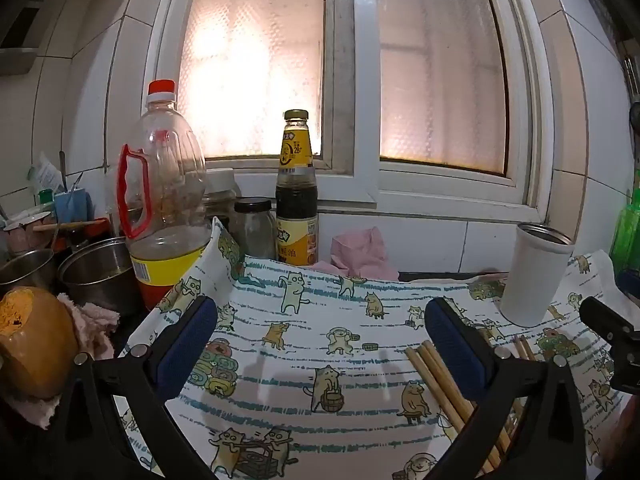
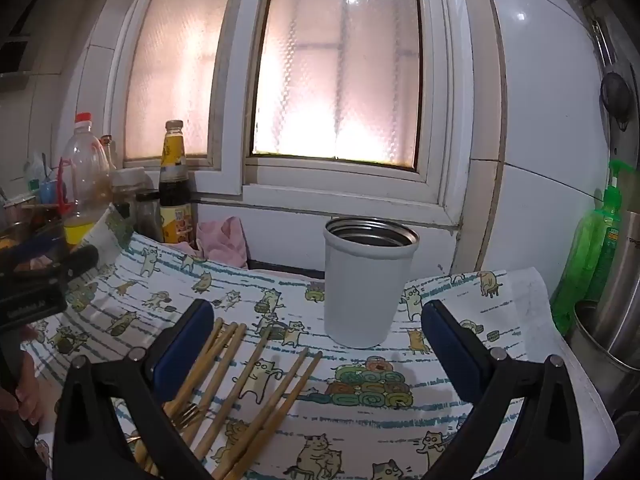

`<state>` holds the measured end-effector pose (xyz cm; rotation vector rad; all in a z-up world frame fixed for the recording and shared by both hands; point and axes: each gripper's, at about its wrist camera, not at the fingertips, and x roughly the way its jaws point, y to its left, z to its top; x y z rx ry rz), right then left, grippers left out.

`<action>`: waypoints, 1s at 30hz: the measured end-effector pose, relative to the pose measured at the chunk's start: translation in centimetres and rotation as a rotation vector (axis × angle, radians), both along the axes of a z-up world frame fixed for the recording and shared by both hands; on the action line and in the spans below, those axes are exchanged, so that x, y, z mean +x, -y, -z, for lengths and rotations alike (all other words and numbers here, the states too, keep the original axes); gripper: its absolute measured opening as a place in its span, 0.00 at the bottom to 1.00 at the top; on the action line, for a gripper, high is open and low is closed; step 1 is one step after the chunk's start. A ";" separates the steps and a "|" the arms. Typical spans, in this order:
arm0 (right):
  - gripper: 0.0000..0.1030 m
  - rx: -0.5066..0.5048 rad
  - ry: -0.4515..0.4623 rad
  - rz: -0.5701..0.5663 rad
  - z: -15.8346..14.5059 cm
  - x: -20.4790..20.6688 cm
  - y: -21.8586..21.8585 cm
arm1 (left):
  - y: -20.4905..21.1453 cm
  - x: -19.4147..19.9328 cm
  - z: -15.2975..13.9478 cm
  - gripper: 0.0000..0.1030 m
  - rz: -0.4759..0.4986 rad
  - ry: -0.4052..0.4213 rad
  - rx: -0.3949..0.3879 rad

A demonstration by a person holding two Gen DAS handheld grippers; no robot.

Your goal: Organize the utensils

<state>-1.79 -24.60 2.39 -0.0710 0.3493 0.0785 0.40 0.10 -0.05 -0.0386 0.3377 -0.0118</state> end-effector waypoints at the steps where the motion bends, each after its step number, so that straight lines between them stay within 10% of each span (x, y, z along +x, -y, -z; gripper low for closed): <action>1: 1.00 0.000 -0.001 -0.004 0.0 -0.1 0.0 | 0.3 0.0 0.0 1.00 -0.019 0.013 0.026; 30: 1.00 -0.018 -0.042 0.007 0.2 0.2 -0.1 | 0.4 -0.3 0.1 1.00 -0.016 0.017 0.010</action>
